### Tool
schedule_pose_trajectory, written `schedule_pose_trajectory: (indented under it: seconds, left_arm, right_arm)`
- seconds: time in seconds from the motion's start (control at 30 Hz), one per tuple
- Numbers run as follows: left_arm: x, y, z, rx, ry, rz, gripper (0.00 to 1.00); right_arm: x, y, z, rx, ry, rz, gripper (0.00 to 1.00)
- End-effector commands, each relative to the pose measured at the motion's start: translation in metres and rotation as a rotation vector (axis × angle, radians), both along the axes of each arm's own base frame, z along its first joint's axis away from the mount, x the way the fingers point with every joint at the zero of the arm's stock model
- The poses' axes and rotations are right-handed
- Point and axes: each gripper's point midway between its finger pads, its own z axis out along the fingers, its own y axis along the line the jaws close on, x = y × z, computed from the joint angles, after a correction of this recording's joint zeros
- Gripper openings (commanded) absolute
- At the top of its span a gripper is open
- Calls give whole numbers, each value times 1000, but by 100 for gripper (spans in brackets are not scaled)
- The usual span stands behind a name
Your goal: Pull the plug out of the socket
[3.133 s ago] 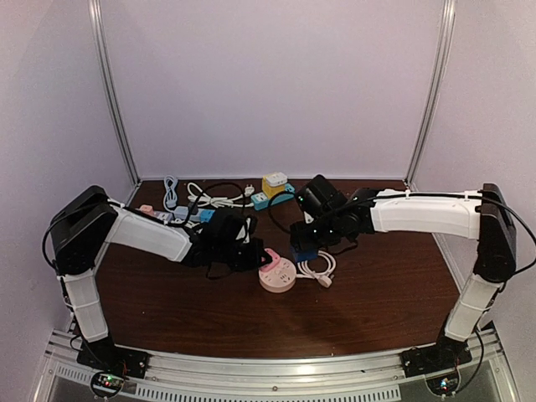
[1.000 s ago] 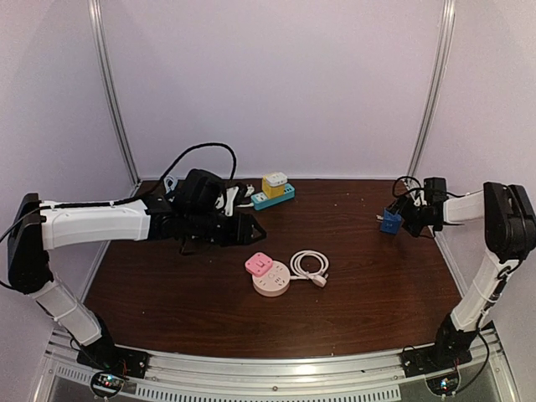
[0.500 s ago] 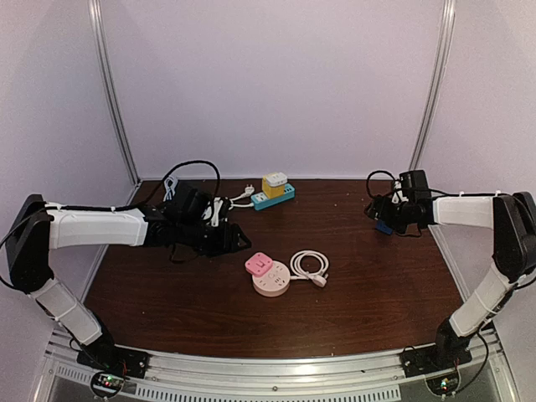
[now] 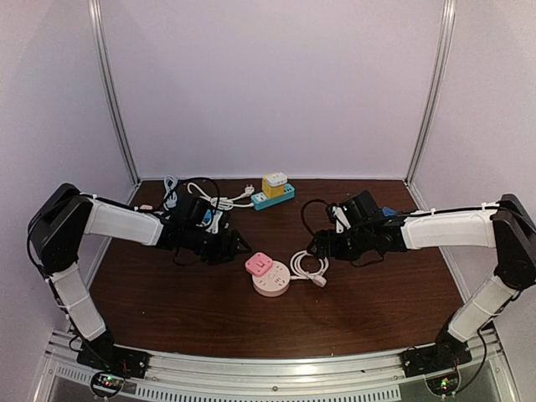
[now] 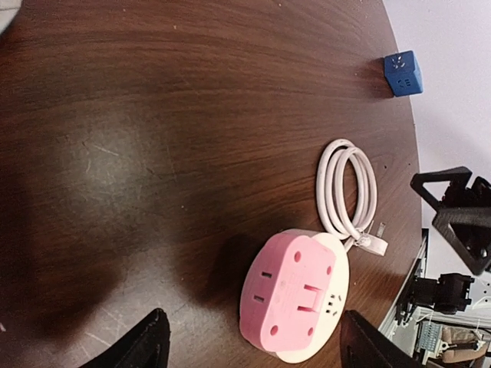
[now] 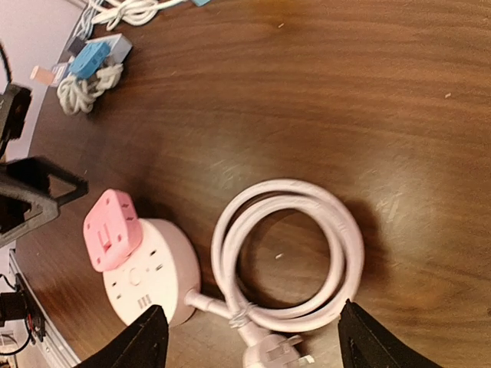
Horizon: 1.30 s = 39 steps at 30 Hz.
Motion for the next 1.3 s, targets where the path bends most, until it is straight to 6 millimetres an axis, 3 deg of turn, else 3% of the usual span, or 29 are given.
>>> schedule_pose_trajectory:
  seconds: [0.0, 0.13, 0.33, 0.53, 0.83, 1.03, 1.27]
  left_arm:
    - [9, -24, 19, -99, -55, -96, 79]
    - [5, -29, 13, -123, -31, -121, 81]
    - [0, -28, 7, -131, -4, -118, 81]
    - [-7, -30, 3, -131, 12, -124, 81]
    - [-10, -35, 4, -141, 26, -129, 81]
    - [-11, -35, 5, -141, 40, -123, 81]
    - [-13, -35, 4, -141, 69, -104, 78]
  right_arm:
    - [-19, 33, -3, 12, 25, 37, 76]
    - [-43, 53, -12, 12, 57, 101, 74]
    - [-76, 66, -27, 3, 99, 176, 73]
    - [-82, 71, -46, -13, 124, 191, 73]
    - [-52, 68, -66, -28, 138, 142, 69]
    - [-17, 72, -63, 10, 110, 132, 74]
    - [20, 92, -52, 30, 80, 132, 75]
